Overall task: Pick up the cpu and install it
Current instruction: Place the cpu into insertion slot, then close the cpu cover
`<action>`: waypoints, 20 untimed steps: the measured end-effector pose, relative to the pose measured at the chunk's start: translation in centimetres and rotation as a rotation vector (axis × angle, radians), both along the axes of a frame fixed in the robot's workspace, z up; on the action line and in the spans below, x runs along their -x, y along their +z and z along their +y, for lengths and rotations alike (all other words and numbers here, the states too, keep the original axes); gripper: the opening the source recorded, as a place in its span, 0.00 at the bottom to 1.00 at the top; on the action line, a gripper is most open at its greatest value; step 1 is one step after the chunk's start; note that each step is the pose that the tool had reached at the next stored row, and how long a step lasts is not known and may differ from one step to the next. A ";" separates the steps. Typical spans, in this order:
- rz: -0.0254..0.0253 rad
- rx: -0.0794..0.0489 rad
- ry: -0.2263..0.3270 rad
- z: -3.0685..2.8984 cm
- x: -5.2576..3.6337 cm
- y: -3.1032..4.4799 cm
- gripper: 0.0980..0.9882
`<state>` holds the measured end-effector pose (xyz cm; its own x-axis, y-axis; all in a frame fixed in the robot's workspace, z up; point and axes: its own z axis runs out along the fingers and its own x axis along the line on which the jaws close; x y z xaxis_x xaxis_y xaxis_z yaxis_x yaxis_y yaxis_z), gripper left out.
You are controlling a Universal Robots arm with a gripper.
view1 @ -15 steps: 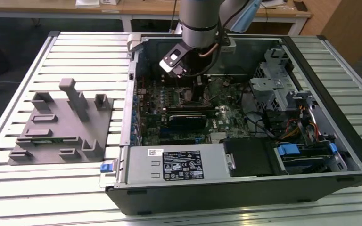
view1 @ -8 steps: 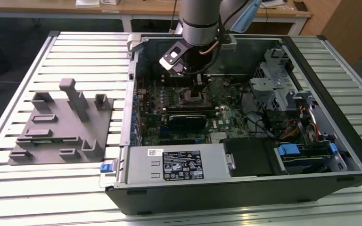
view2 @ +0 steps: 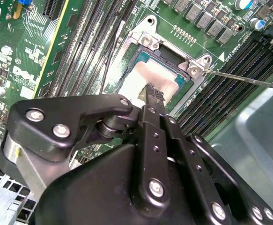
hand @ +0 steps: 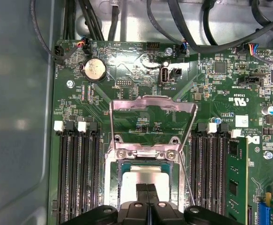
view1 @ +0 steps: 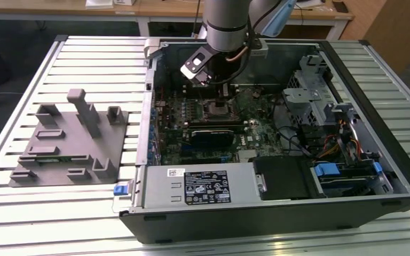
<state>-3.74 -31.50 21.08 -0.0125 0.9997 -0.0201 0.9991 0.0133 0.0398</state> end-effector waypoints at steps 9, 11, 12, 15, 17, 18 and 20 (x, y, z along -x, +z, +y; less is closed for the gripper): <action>0.0002 0.000 0.000 -0.05 0.00 0.09 0.01; 0.0000 0.000 0.000 -0.04 0.00 0.14 0.01; 0.0000 0.000 0.000 -0.04 0.00 0.17 0.01; 0.0001 0.000 0.000 -0.04 0.00 0.31 0.01; -0.0001 0.000 0.001 -0.04 0.00 0.35 0.01; -0.0001 0.000 0.001 -0.04 0.00 0.37 0.01; 0.0000 0.000 0.000 -0.04 0.00 0.41 0.01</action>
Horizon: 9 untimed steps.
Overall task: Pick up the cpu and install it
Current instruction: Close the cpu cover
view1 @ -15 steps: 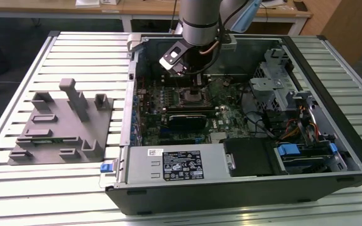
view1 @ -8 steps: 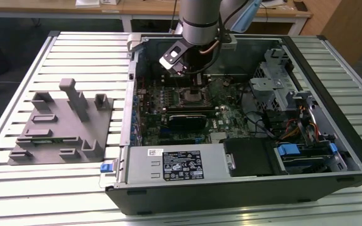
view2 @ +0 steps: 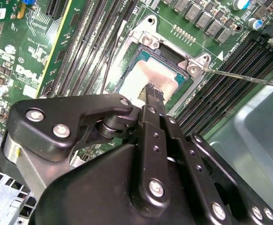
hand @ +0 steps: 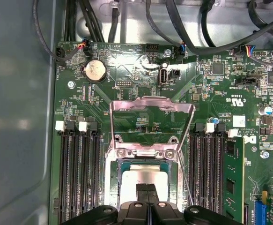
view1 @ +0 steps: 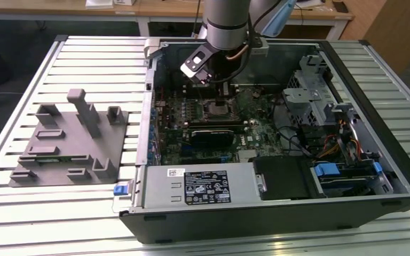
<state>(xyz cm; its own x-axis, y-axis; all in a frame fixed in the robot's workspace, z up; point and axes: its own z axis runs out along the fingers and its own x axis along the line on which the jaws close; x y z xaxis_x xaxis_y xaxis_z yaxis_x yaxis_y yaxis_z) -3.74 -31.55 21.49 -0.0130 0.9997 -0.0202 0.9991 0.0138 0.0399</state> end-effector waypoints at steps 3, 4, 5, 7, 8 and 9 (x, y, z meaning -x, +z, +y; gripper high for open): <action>0.0001 0.000 0.000 0.00 0.00 0.06 0.01; 0.0000 0.000 0.000 0.00 0.00 0.08 0.01; -0.0001 0.000 0.000 0.00 0.00 0.10 0.01; -0.0001 0.000 0.000 0.00 0.00 0.14 0.01; -0.0001 0.000 0.000 0.00 0.00 0.16 0.01; -0.0002 0.000 0.000 0.00 0.00 0.17 0.01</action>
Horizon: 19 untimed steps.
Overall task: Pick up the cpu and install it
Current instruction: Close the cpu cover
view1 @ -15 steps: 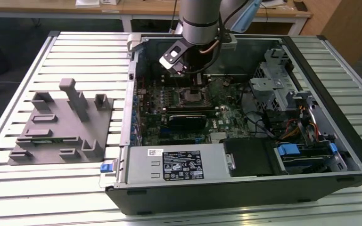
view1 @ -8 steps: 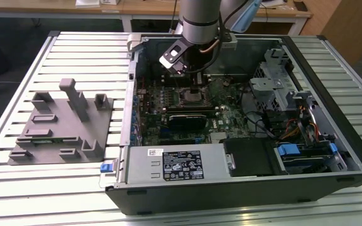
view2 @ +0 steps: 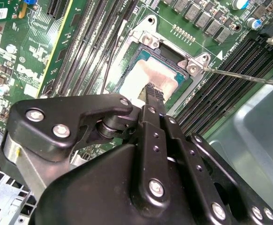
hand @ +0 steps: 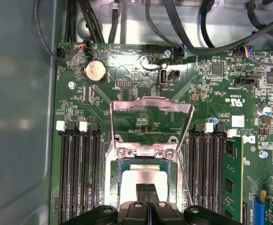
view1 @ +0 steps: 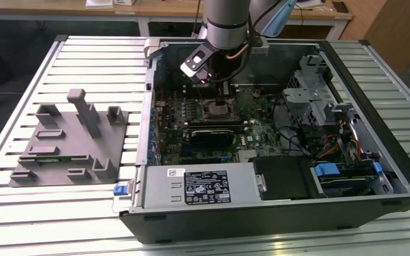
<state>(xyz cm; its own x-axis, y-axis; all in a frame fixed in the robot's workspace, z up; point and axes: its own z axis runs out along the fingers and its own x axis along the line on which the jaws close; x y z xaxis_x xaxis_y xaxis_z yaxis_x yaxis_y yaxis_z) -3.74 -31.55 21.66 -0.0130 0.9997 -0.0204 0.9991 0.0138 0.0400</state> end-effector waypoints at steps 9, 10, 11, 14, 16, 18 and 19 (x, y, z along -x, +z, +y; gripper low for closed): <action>0.0001 0.000 0.000 0.00 0.00 0.36 0.01; 0.0001 0.000 0.000 0.00 0.00 0.42 0.01; 0.0001 0.000 0.000 0.00 0.00 0.46 0.01; 0.0001 0.000 0.000 0.00 0.00 0.57 0.01; -0.0001 0.000 0.000 0.00 0.00 0.57 0.01; 0.0001 0.000 0.000 -0.02 0.00 0.59 0.01; 0.0001 0.000 0.000 -0.05 0.00 0.59 0.01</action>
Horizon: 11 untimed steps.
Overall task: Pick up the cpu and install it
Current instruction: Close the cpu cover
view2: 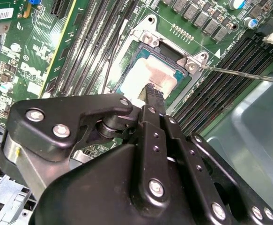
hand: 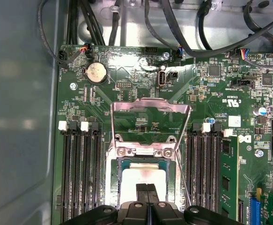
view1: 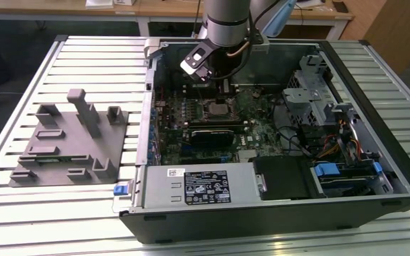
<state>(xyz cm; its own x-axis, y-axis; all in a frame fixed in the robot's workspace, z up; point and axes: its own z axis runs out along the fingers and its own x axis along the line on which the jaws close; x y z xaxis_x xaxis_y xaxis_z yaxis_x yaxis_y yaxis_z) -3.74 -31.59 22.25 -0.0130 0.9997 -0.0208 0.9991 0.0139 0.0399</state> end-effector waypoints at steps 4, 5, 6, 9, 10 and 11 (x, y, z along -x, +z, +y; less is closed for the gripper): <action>0.0000 0.000 0.000 -0.28 0.00 0.00 0.01; -0.0001 0.000 0.000 -0.30 0.00 -0.01 0.01; 0.0002 0.000 0.000 -0.30 0.00 0.03 0.01; -0.0001 0.000 0.000 -0.30 0.00 0.57 0.01; 0.0000 0.000 0.000 -0.30 0.00 0.88 0.01; -0.0001 0.000 0.000 -0.31 0.00 1.10 0.01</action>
<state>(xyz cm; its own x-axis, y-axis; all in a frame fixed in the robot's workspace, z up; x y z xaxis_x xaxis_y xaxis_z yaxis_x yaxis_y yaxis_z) -3.74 -31.90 23.34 -0.0130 0.9997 -0.0206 0.9991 0.0138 0.0400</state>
